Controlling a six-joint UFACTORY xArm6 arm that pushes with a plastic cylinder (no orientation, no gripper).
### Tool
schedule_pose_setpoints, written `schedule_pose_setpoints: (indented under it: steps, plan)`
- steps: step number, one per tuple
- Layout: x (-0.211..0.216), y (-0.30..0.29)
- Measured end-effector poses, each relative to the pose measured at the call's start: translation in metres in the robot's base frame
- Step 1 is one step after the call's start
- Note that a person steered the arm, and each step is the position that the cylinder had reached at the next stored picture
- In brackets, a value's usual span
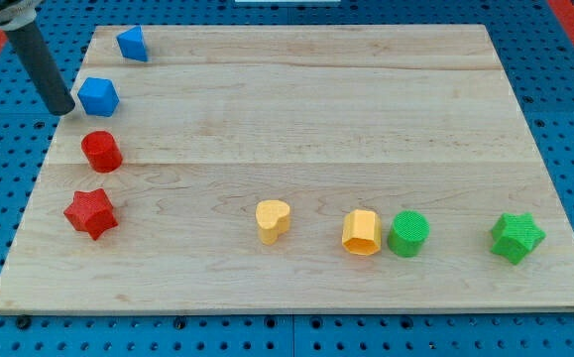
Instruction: Slide the cube parallel to the right of the triangle
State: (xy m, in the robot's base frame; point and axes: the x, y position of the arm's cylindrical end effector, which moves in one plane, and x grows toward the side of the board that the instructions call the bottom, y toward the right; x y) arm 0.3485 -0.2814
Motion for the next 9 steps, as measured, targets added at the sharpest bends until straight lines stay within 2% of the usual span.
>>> schedule_pose_setpoints:
  steps: [2,3,4,5,6,8,9]
  plan:
    - [-0.027,0.104]
    - [-0.027,0.050]
    - [-0.026,0.085]
    - [-0.020,0.228]
    - [0.002,0.289]
    - [-0.054,0.400]
    - [-0.068,0.419]
